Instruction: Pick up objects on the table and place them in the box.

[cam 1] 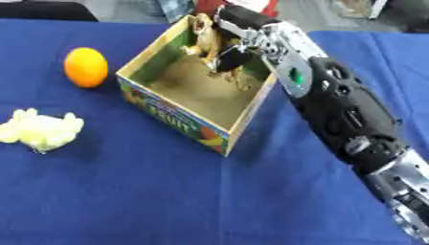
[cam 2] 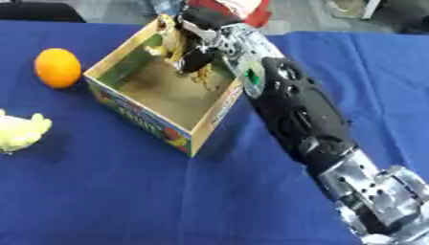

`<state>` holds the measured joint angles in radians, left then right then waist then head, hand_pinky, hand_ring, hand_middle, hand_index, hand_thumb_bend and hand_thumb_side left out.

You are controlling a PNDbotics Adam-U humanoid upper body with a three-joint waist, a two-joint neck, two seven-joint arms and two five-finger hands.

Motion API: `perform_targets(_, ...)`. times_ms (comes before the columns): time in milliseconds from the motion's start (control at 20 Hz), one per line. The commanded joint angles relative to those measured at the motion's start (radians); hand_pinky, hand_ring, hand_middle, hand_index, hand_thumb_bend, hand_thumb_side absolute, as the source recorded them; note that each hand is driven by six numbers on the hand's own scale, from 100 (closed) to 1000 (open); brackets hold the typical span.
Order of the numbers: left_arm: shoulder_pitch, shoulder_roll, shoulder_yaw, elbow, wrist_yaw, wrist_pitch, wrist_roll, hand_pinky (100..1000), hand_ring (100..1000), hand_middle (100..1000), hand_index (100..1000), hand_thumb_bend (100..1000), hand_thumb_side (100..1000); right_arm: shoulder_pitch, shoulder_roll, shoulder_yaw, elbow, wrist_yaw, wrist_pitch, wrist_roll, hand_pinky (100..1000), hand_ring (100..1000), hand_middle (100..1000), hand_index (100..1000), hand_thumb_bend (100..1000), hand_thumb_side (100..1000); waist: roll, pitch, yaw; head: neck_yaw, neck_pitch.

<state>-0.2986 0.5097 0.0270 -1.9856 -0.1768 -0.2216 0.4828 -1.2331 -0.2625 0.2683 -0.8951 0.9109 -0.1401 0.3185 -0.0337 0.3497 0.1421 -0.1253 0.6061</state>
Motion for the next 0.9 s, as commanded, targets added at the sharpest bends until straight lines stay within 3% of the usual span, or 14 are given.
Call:
perform_targets(50,-0.009,0.014,0.004,-0.014,0.003,0.000,-0.003,507,720,708,949,214,977,-0.025,0.000,-0.022,0.025,0.047,0.003,0.006,592,663,461,661,100,204,0.003,-0.030,0.002,-0.001,-0.005)
perform_targets(100,-0.009,0.014,0.003,-0.014,0.003,0.000,-0.003,507,720,708,949,215,977,-0.025,0.003,-0.024,0.033,0.057,0.001,0.016,602,694,504,711,100,293,0.003,-0.031,0.003,-0.001,-0.005)
perform_targets(150,-0.010,0.014,0.003,-0.014,0.004,-0.001,-0.003,507,720,708,948,216,976,-0.026,0.004,-0.026,0.038,0.066,-0.002,0.028,629,739,577,789,100,469,0.003,-0.031,0.003,-0.001,-0.004)
perform_targets(200,-0.011,0.015,0.003,-0.014,0.004,-0.001,-0.003,507,720,709,948,217,976,-0.028,0.006,-0.028,0.042,0.073,-0.006,0.043,640,754,603,819,100,527,0.003,-0.032,0.002,-0.001,-0.004)
perform_targets(250,-0.011,0.015,0.003,-0.014,0.004,-0.001,-0.004,507,720,709,948,218,975,-0.029,0.007,-0.030,0.044,0.079,-0.009,0.056,656,784,654,862,100,663,0.003,-0.033,0.002,-0.001,-0.003)
perform_targets(350,-0.012,0.016,0.003,-0.014,0.005,-0.001,-0.004,507,720,709,948,218,975,-0.034,0.010,-0.035,0.044,0.090,-0.008,0.080,685,826,712,904,100,818,0.003,-0.035,0.002,-0.002,-0.002)
perform_targets(400,-0.012,0.016,0.003,-0.014,0.005,0.000,-0.004,507,720,709,948,219,975,-0.037,0.012,-0.037,0.045,0.096,-0.007,0.094,708,860,748,921,158,883,0.002,-0.037,0.002,-0.002,-0.001)
perform_targets(500,-0.012,0.017,0.002,-0.014,0.005,0.000,-0.005,507,721,709,948,219,972,-0.045,0.015,-0.039,0.053,0.116,-0.002,0.130,740,909,809,950,427,948,0.002,-0.040,0.002,-0.003,0.001)
perform_targets(600,-0.014,0.017,0.001,-0.014,0.006,0.000,-0.006,507,721,709,948,221,972,-0.054,0.018,-0.049,0.061,0.141,0.000,0.163,752,926,843,969,544,959,0.001,-0.043,0.002,-0.005,0.003)
perform_targets(750,-0.014,0.018,0.000,-0.014,0.008,0.001,-0.007,507,721,708,948,222,972,-0.064,0.022,-0.064,0.070,0.168,-0.003,0.187,760,934,870,992,632,952,-0.001,-0.047,0.002,-0.006,0.005)
perform_targets(900,-0.016,0.018,0.000,-0.014,0.009,0.001,-0.007,507,721,708,948,224,970,-0.071,0.023,-0.071,0.080,0.187,-0.018,0.199,764,939,881,994,637,920,-0.003,-0.050,0.002,-0.007,0.005)
